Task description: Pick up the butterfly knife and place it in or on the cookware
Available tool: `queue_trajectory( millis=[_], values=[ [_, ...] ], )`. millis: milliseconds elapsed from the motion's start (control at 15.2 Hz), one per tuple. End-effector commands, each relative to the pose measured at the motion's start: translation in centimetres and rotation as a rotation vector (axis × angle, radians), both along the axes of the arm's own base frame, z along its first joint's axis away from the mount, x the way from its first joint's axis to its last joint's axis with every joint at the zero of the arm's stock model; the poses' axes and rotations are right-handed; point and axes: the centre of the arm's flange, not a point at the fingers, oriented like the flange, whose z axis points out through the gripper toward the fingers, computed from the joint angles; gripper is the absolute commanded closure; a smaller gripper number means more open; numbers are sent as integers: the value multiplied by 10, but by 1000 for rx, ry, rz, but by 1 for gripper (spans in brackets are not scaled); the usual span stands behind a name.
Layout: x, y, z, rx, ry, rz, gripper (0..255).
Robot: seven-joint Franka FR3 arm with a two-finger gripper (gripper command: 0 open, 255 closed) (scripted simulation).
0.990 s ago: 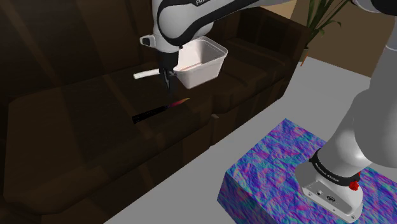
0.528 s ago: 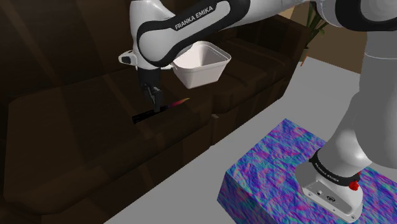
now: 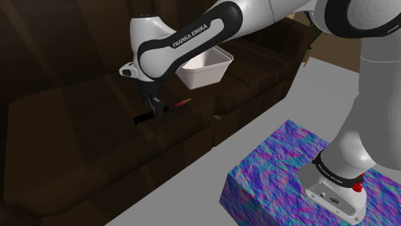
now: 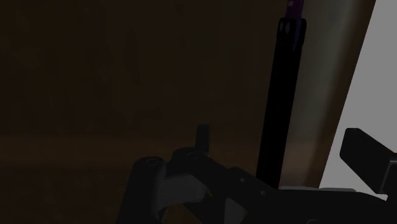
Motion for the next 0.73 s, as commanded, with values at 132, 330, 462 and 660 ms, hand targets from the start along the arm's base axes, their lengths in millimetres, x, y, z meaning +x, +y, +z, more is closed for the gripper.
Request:
queue_trajectory(
  millis=[132,330,462,660],
  values=[
    [0,0,-3,0,0,0,0],
    [0,0,-3,0,0,0,0],
    [0,0,-3,0,0,0,255],
    [0,0,-3,0,0,0,255]
  ],
)
